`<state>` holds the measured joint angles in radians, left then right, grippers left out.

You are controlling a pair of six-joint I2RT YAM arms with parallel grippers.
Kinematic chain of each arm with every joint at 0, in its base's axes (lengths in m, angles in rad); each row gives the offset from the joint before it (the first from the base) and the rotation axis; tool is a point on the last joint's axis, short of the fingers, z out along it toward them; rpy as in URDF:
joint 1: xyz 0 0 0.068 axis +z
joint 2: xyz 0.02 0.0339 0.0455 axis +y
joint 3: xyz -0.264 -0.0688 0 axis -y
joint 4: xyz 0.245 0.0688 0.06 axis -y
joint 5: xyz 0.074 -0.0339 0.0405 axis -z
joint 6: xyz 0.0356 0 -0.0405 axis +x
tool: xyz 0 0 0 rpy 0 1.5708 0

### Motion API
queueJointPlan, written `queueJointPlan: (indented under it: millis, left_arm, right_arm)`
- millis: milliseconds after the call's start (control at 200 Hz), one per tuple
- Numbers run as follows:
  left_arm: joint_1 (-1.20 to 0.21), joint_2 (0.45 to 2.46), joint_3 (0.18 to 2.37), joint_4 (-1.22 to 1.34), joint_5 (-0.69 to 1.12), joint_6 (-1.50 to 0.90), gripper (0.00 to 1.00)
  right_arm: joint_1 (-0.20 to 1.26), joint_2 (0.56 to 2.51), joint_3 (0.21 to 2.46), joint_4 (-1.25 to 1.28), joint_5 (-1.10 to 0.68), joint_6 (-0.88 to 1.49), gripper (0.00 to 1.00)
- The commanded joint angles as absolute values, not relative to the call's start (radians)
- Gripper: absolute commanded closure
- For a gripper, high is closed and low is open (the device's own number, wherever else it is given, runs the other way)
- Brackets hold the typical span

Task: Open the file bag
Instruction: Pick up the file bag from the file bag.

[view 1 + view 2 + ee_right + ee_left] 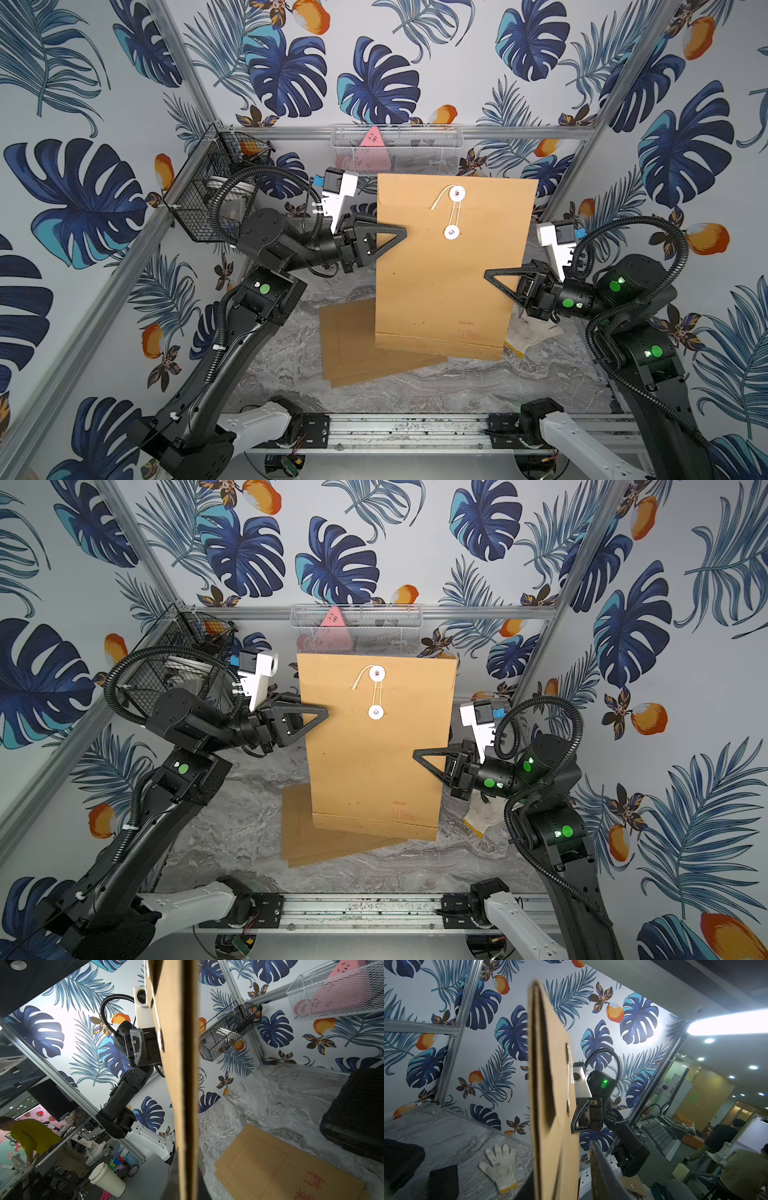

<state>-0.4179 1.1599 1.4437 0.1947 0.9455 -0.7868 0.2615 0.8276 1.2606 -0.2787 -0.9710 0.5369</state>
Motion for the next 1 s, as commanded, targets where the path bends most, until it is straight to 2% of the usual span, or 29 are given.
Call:
queueJointPlan:
  millis: [0, 150, 225, 285, 335, 405, 440, 500, 590, 756, 891, 991]
  left_arm:
    - [-0.417, 1.151, 1.442, 0.22, 0.975, -0.772, 0.75]
    - [-0.416, 1.141, 1.455, 0.164, 0.956, -0.725, 0.89]
    - [-0.416, 1.133, 1.474, 0.081, 0.919, -0.664, 1.0]
    - [-0.417, 1.125, 1.488, 0.008, 0.876, -0.613, 1.0]
    - [-0.417, 1.117, 1.501, -0.048, 0.842, -0.572, 1.0]
    - [-0.417, 1.115, 1.525, -0.133, 0.785, -0.514, 1.0]
    - [-0.417, 1.117, 1.548, -0.202, 0.733, -0.472, 1.0]
    - [-0.417, 1.124, 1.585, -0.32, 0.642, -0.402, 1.0]
    - [-0.418, 1.122, 1.602, -0.44, 0.515, -0.318, 1.0]
    - [-0.446, 1.116, 1.575, -0.525, 0.329, -0.225, 1.0]
    - [-0.533, 1.111, 1.533, -0.542, 0.17, -0.174, 1.0]
    - [-0.632, 1.117, 1.503, -0.539, 0.044, -0.144, 1.0]
  right_arm:
    - [0.262, 0.835, 1.262, -0.176, -0.991, 0.592, 1.0]
    - [0.262, 0.845, 1.284, -0.273, -0.968, 0.518, 1.0]
    - [0.262, 0.85, 1.308, -0.354, -0.922, 0.469, 1.0]
    - [0.262, 0.855, 1.33, -0.414, -0.862, 0.437, 0.99]
    - [0.262, 0.859, 1.346, -0.452, -0.807, 0.42, 0.83]
    - [0.262, 0.866, 1.366, -0.497, -0.694, 0.411, 0.45]
    - [0.262, 0.868, 1.377, -0.522, -0.618, 0.411, 0.32]
    - [0.262, 0.875, 1.395, -0.55, -0.479, 0.433, 0.2]
    - [0.262, 0.893, 1.418, -0.561, -0.396, 0.465, 0.12]
    - [0.262, 0.937, 1.38, -0.45, -0.44, 0.645, 0.17]
    - [0.289, 0.974, 1.342, -0.371, -0.434, 0.788, 0.31]
    - [0.379, 0.983, 1.294, -0.281, -0.367, 0.86, 0.38]
